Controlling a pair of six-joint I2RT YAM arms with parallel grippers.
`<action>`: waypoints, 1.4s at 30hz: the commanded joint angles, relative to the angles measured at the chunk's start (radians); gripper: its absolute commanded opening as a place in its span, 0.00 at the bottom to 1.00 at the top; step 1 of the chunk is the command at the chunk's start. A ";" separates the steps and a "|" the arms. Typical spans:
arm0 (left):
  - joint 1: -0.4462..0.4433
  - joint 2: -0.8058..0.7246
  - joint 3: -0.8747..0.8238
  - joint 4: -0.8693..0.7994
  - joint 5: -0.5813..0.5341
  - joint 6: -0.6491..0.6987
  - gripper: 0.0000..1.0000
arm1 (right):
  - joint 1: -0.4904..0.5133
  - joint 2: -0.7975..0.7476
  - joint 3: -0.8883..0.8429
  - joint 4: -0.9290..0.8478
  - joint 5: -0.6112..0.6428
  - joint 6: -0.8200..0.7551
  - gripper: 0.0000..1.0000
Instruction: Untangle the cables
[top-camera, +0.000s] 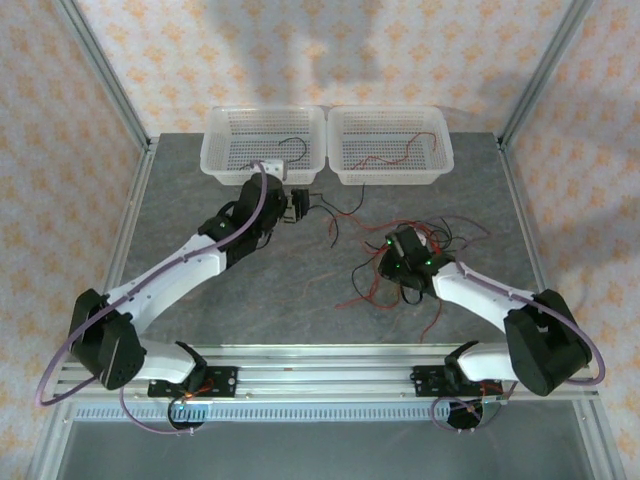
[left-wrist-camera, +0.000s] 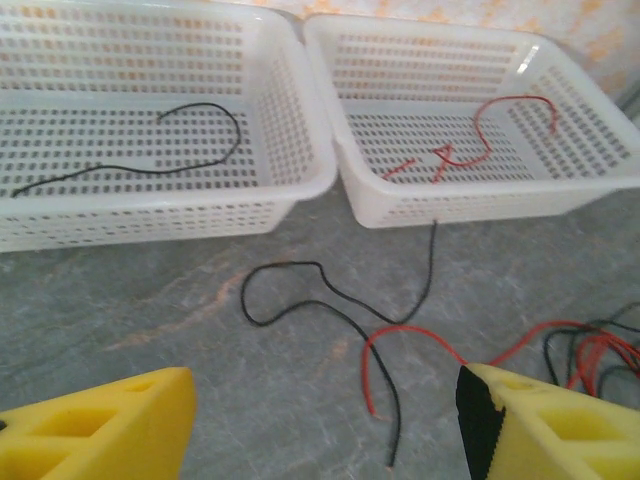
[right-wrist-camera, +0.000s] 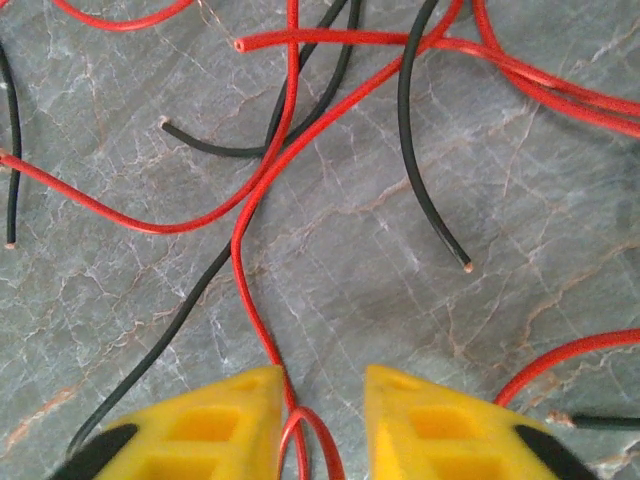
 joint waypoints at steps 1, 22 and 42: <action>-0.037 -0.050 -0.079 0.088 0.047 -0.010 0.72 | 0.006 -0.003 0.029 0.012 0.052 -0.004 0.17; -0.412 0.016 -0.243 0.375 -0.023 0.148 0.72 | 0.006 -0.183 0.425 -0.167 -0.013 -0.106 0.00; -0.425 0.394 0.029 0.757 -0.297 0.182 0.74 | 0.005 -0.050 0.872 -0.228 -0.152 -0.177 0.00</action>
